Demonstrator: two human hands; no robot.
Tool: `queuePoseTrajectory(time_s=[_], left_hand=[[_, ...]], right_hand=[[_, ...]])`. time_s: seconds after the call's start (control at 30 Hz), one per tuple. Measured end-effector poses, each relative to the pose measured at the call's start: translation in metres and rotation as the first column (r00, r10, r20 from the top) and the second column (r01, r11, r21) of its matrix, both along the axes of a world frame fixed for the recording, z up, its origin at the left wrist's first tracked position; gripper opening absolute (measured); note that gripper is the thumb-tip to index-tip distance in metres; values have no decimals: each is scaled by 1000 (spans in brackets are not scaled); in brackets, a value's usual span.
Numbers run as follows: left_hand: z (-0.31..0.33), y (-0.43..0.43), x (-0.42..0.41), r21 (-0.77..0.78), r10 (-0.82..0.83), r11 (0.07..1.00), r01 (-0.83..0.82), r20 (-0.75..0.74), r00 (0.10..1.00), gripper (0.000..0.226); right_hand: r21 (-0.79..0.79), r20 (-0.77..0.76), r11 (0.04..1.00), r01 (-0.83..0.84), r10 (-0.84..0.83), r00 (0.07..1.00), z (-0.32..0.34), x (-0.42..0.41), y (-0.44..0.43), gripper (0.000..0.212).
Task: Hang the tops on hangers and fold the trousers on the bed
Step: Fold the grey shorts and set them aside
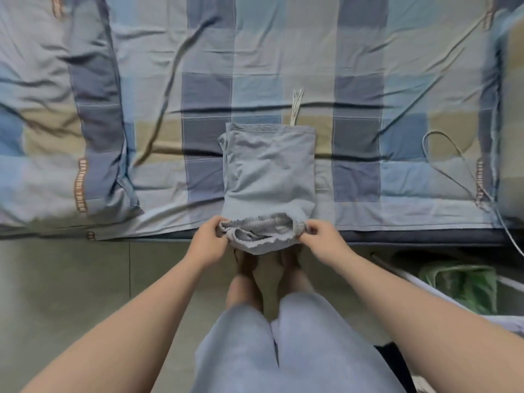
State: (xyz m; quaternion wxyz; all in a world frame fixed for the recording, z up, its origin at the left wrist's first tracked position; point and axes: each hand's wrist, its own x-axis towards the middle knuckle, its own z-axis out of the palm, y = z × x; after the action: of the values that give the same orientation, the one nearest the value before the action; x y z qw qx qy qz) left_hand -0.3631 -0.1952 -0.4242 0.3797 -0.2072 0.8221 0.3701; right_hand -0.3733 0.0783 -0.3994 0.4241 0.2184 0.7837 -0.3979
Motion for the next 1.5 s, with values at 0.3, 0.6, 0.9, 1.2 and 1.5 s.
queuePoseTrajectory(time_s=[0.3, 0.6, 0.9, 1.2, 1.5], left_hand=[[-78, 17, -155, -11, 69, 997, -73, -214, 974, 16], [-169, 37, -168, -125, 259, 947, -296, -251, 933, 73], [-200, 39, -146, 14, 450, 893, -449, -33, 893, 91], [-148, 32, -104, 68, 416, 895, -441, 233, 879, 60], [21, 56, -40, 122, 408, 882, -455, 286, 867, 48]], right_hand=[[24, -250, 993, 113, -104, 963, -84, -172, -6, 21], [277, -329, 908, 313, -217, 919, -195, -183, 6, 71], [-118, -58, 835, 537, -546, 836, -234, -142, 5, 102], [-218, 250, 837, 502, -450, 857, -189, -108, 13, 32], [-194, 308, 791, 580, -512, 802, -12, -36, 36, 42]])
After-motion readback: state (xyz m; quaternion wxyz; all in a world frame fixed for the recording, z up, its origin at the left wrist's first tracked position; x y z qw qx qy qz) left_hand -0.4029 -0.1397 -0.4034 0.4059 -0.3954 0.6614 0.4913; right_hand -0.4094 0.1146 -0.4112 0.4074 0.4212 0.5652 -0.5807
